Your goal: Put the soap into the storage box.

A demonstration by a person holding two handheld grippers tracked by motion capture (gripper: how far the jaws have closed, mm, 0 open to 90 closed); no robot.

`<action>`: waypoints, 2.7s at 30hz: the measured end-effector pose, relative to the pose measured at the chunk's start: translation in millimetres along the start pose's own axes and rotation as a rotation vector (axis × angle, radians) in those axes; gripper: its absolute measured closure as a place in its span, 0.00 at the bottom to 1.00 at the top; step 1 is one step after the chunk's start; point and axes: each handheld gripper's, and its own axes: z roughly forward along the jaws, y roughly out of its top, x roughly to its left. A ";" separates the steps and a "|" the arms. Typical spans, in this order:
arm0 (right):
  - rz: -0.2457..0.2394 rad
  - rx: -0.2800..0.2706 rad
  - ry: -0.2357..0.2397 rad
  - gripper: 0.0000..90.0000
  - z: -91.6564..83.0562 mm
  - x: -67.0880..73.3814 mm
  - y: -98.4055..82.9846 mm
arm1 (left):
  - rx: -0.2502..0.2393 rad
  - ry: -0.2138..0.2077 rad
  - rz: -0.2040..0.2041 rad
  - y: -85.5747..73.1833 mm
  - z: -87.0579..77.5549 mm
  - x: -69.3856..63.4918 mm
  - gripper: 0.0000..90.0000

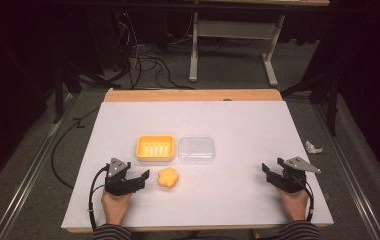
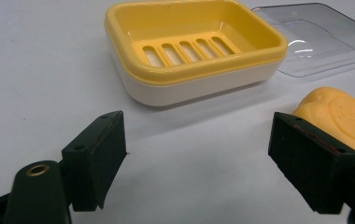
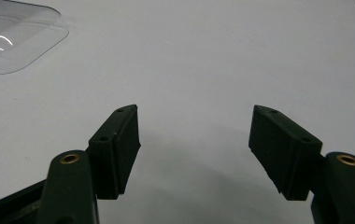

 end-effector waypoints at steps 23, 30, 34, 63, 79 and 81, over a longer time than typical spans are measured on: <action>-0.003 -0.008 -0.005 0.37 -0.9 0.5 -0.3 | 0.009 0.011 -0.007 2.1 0.2 0.3 0.20; -0.003 -0.004 -0.004 0.37 -0.4 0.6 -0.1 | 0.047 0.008 0.005 2.2 -2.9 -2.1 0.22; 0.000 -0.009 -0.003 0.37 -1.1 0.3 -0.3 | 0.043 0.006 0.024 4.7 -6.2 -4.0 0.22; 0.000 -0.005 -0.003 0.37 -0.5 0.1 -0.1 | 0.078 -0.104 0.092 27.0 -15.2 -36.1 0.16; 0.002 -0.006 -0.005 0.37 -0.7 0.6 -0.2 | 0.180 -0.135 0.181 29.5 9.5 -70.8 0.12; -0.001 -0.008 -0.006 0.37 -0.8 0.3 -0.2 | 0.184 -0.134 0.184 29.4 11.3 -72.1 0.12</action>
